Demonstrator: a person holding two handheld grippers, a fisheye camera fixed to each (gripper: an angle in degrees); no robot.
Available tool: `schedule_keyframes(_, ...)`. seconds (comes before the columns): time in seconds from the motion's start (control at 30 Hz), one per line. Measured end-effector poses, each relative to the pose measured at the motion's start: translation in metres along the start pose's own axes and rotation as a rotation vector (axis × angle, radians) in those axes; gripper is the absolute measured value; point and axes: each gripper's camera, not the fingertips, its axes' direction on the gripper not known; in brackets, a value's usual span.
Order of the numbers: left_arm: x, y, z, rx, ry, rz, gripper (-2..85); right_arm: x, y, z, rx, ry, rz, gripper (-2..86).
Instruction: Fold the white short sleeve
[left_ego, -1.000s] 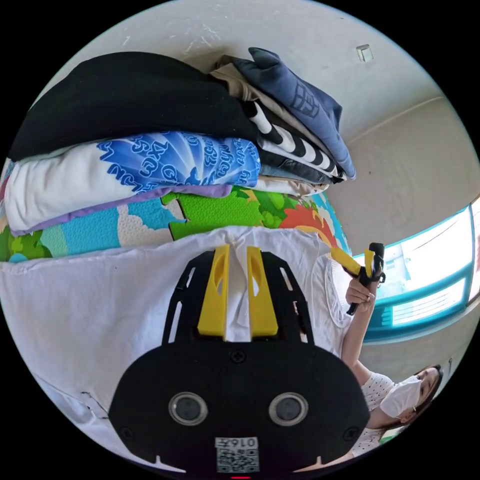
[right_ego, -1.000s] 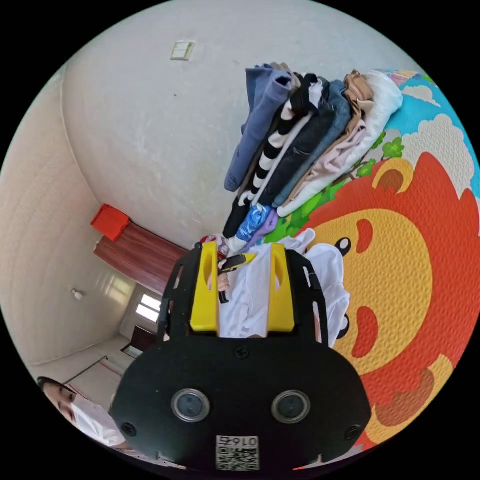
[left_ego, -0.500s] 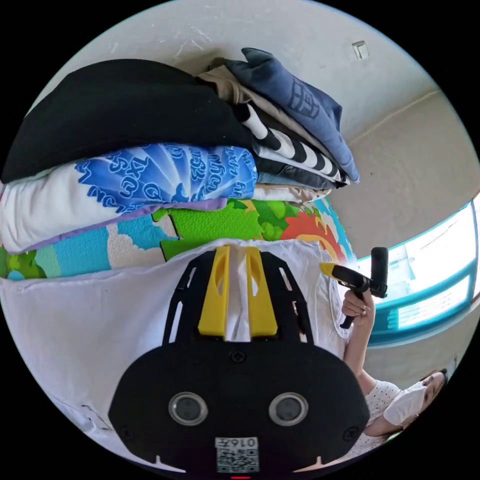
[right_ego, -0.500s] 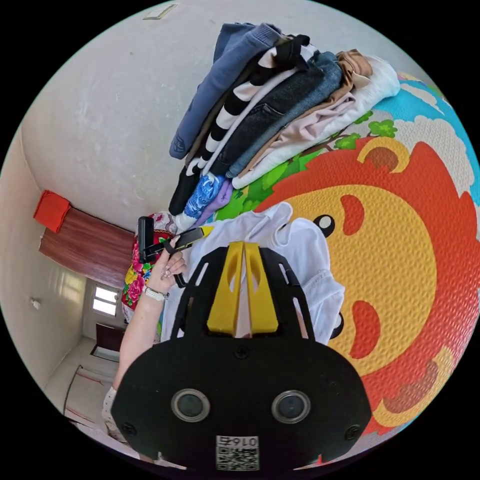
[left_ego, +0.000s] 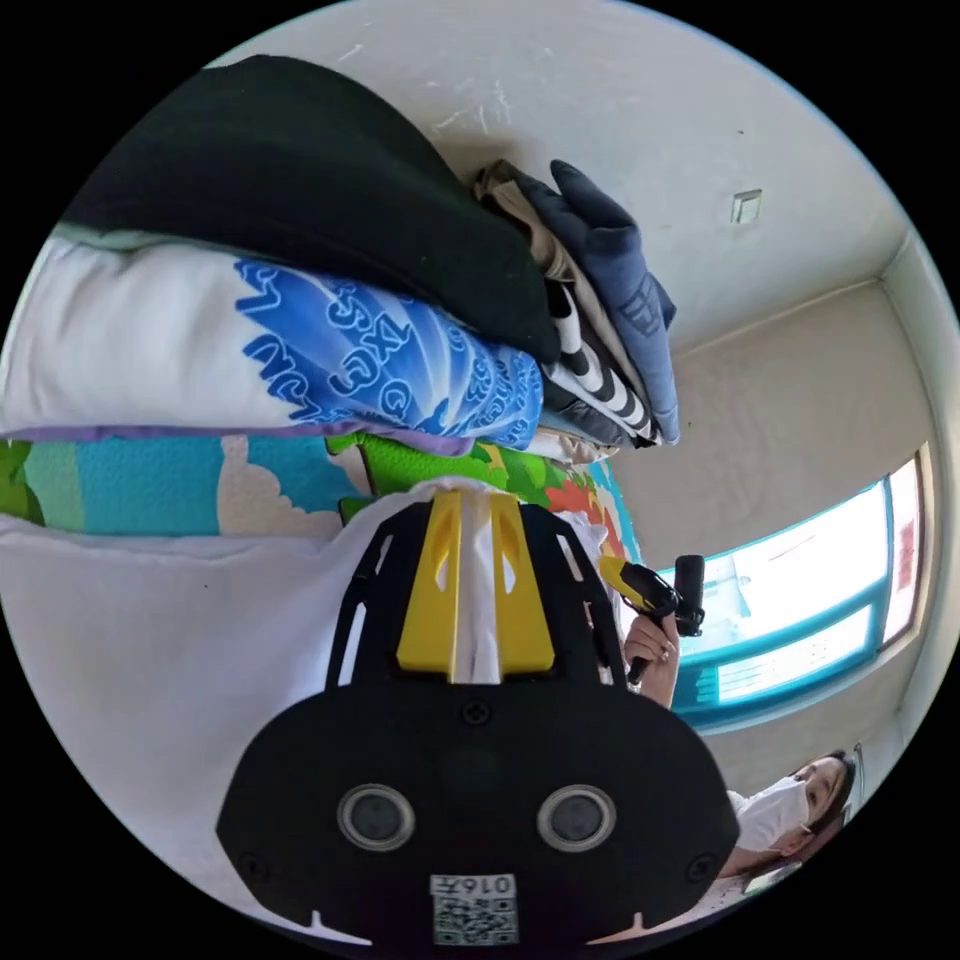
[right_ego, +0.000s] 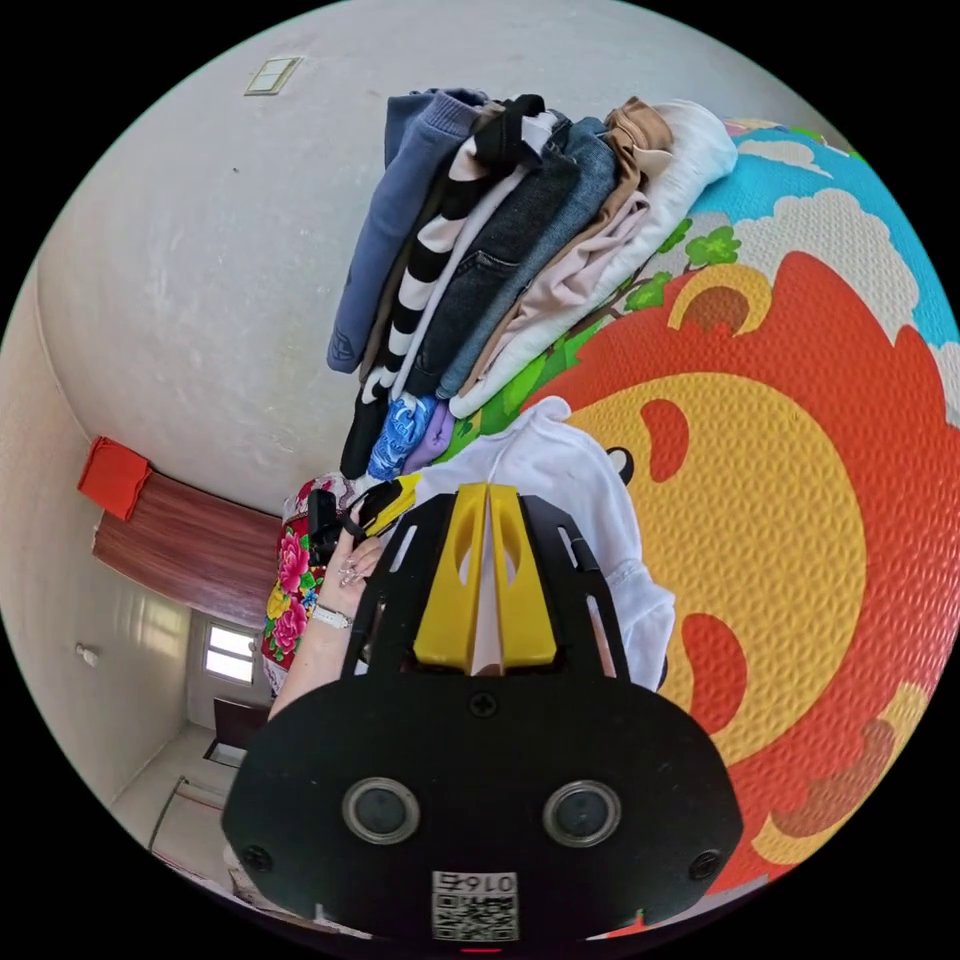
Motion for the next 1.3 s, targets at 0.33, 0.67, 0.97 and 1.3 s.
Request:
schedule_keyframes(0.33, 0.051, 0.035, 0.023, -0.196, -0.353, 0.094, 5.0, -0.005, 0.031, -0.026, 0.036, 0.149, -0.017, 1.1)
schedule_keyframes(0.67, 0.163, 0.063, 0.176, -0.151, -0.139, 0.284, 4.4, 0.008, 0.056, -0.064, 0.158, -0.243, -0.006, 4.0)
schedule_keyframes(0.97, 0.256, 0.095, 0.319, -0.348, -0.598, 0.834, 7.8, -0.024, 0.065, -0.090, 0.186, 0.079, -0.154, 8.8)
schedule_keyframes(1.3, 0.267, 0.116, 0.381, -0.312, -0.694, 0.872, -0.4, 0.004, 0.055, -0.096, 0.107, 0.176, -0.015, 6.8)
